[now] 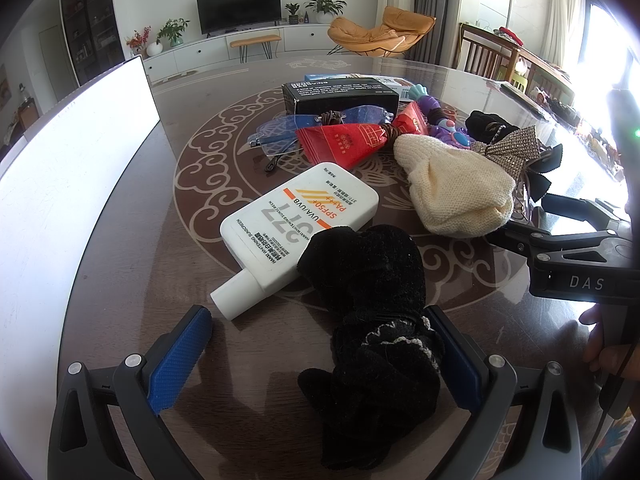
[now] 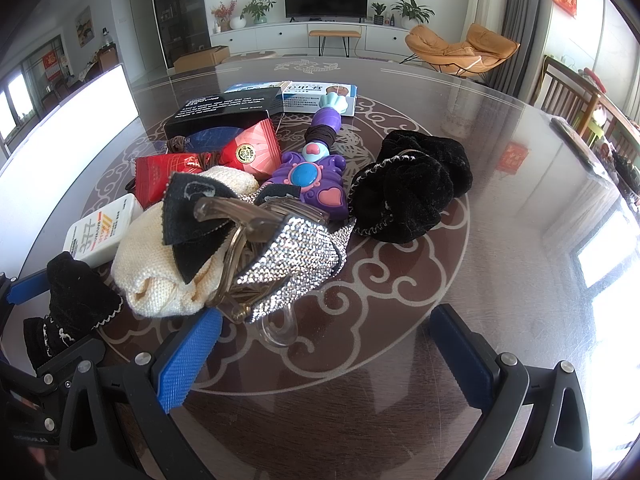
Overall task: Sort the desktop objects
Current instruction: 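Close left gripper on the black fuzzy glove and lift it, then carry black glove with left tool while right tool carries rhinestone clip toward white box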
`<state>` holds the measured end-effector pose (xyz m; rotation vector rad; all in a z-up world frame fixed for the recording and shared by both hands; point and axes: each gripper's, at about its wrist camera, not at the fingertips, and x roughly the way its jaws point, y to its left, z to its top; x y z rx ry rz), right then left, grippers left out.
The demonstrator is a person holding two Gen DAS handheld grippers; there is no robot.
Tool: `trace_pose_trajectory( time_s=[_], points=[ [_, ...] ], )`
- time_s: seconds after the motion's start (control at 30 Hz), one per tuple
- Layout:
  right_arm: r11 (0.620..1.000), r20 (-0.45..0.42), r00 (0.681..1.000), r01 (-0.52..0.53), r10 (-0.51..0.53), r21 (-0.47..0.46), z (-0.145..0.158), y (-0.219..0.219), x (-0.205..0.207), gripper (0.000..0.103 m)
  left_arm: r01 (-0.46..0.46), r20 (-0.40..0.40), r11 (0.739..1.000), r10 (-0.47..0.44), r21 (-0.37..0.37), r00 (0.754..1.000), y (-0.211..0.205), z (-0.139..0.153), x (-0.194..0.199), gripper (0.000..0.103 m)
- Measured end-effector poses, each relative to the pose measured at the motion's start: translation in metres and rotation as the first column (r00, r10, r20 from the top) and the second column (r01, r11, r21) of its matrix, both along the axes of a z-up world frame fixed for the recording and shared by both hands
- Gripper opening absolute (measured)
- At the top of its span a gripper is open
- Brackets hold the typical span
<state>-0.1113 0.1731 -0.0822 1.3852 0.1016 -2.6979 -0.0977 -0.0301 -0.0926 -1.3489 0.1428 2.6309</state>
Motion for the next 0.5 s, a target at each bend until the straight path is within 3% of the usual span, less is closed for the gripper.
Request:
trace_pose_trajectory(
  time_s=[0.5],
  points=[
    [1.000, 0.000, 1.000, 0.000, 0.000, 0.000, 0.0000, 0.0006, 0.0000, 0.103, 0.004, 0.004, 1.000, -0.004, 0.001, 1.000, -0.0003, 0.0000, 0.0000, 0.103]
  ],
)
